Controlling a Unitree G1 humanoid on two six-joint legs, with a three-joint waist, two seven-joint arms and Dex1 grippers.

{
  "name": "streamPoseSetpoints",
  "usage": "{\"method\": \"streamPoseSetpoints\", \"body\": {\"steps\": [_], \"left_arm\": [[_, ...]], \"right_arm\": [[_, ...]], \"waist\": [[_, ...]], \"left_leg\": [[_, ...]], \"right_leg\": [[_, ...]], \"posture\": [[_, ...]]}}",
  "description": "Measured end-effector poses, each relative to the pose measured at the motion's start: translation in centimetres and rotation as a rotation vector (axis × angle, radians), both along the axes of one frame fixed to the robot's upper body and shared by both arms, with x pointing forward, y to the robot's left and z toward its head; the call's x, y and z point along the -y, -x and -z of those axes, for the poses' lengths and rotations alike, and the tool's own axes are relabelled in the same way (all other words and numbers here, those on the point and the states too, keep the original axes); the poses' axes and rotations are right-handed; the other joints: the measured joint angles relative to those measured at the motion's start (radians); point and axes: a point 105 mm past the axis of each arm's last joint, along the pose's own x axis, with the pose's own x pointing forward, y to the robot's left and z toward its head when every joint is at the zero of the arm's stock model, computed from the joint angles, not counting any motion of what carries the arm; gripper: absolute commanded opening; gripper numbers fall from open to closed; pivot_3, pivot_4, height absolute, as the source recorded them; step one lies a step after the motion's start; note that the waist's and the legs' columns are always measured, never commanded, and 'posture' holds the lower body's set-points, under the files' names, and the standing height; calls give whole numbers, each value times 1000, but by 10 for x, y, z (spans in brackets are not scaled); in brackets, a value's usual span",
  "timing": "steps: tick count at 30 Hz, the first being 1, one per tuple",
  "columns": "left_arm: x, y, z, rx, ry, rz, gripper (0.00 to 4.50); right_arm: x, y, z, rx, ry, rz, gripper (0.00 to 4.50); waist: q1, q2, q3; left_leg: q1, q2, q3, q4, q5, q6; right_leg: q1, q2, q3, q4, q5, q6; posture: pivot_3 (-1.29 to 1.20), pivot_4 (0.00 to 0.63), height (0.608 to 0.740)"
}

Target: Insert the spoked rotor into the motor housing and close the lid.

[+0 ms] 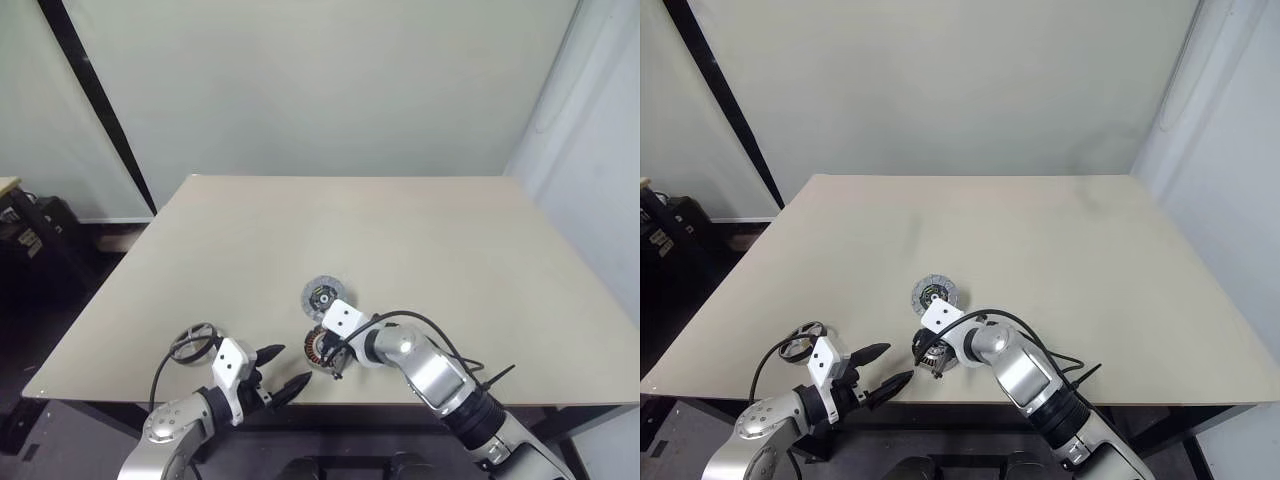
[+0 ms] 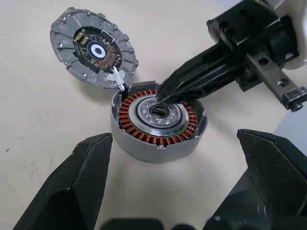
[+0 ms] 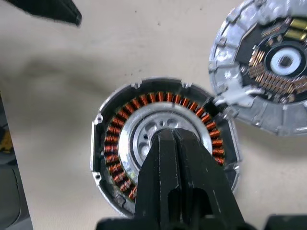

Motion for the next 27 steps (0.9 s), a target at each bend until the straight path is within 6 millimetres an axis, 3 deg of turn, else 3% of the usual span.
{"method": "streamPoseSetpoints", "body": {"steps": [27], "left_arm": [[0, 2, 0, -2, -1, 0, 4500]], "right_arm": [[-4, -2, -3, 35, -13, -3, 32]], "waist": [[0, 0, 0]], "left_leg": [[0, 0, 0, 0, 0, 0]], "right_leg": [[0, 0, 0, 0, 0, 0]], "posture": [[0, 0, 740]]}}
